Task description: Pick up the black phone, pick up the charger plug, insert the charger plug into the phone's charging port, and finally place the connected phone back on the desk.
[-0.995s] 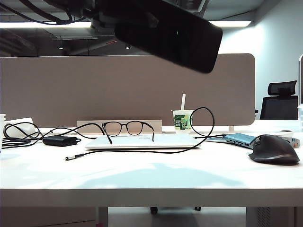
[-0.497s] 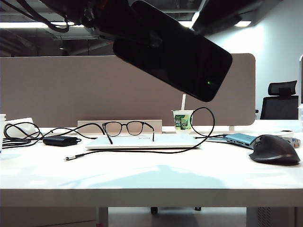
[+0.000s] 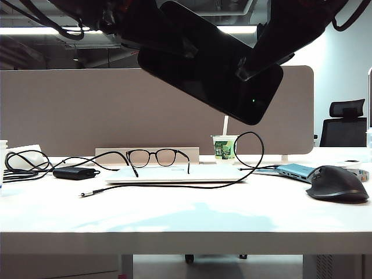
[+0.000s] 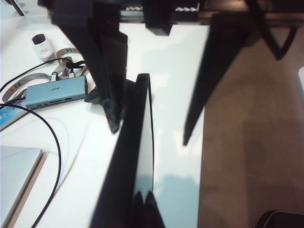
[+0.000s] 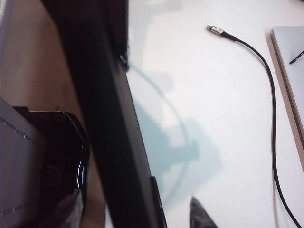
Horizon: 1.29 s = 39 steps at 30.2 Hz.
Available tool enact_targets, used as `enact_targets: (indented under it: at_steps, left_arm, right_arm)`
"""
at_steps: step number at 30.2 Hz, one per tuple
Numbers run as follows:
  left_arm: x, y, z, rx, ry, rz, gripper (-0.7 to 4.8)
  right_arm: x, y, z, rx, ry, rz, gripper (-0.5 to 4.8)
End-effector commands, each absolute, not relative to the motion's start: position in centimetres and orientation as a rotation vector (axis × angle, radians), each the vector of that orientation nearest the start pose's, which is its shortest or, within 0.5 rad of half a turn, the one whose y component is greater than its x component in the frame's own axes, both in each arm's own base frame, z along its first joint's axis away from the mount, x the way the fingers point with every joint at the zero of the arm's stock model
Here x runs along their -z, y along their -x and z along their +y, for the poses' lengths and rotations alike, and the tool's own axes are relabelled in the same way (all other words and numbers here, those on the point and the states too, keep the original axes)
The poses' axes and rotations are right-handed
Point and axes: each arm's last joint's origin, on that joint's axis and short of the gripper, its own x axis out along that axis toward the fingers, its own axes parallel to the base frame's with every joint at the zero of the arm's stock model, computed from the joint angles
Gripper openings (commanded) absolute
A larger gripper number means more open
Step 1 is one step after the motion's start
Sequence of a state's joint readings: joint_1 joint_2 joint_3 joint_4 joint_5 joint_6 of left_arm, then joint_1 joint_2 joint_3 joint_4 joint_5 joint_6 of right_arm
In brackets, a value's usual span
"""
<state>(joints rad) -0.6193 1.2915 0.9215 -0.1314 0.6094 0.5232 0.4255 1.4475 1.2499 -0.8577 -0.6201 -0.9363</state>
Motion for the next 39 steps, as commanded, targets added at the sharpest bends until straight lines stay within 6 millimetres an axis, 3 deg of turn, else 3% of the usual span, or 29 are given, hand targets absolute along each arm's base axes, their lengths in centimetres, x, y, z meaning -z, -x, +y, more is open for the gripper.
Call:
enact_targets:
  at_steps: [1,8,11,18,25,26,29,30,39]
  left_arm:
    - [-28.9,-21.6,-17.5,1.326,-0.444,0.143,-0.06]
    - [-28.9,-21.6,-17.5,1.327,-0.445,0.142,-0.06]
    - [-28.9,-21.6,-17.5,1.327,-0.445,0.141,-0.06]
    - [-29.0,-21.6,-17.6,1.345,-0.438,0.119,-0.06]
    - [-29.2,-21.6,-17.6,1.342,-0.435,0.107,0.01]
    - [-29.1,-21.6,-17.6,1.341,-0.435,0.108,0.25]
    - [-29.1,-21.6,-17.6,1.335,-0.422,0.12,2.04]
    - [-29.2,-21.6,-17.6,1.333,-0.414,0.125,2.35]
    - [-30.2,-21.9,-17.5,1.305,-0.315,0.088,2.52]
  right_arm:
    - [-29.8,-25.3,13.5,-1.373,0.663,0.538,2.9]
    - [-29.7,-25.6,13.9,-1.375,0.669,0.515,2.91]
    - [-29.7,-25.7,13.9,-1.372,0.671,0.513,2.68]
    - [-29.7,-25.7,13.9,-1.372,0.671,0.511,0.59]
    - [-29.7,-25.7,13.9,-1.374,0.67,0.509,0.08]
    - [-29.8,-25.7,13.9,-1.375,0.669,0.506,0.02]
    - [-30.0,-25.5,13.9,-1.382,0.662,0.492,-0.01]
    - [-30.2,-25.4,13.8,-1.391,0.652,0.482,-0.01]
    - [-32.9,-23.9,12.2,-1.376,0.57,0.382,-0.01]
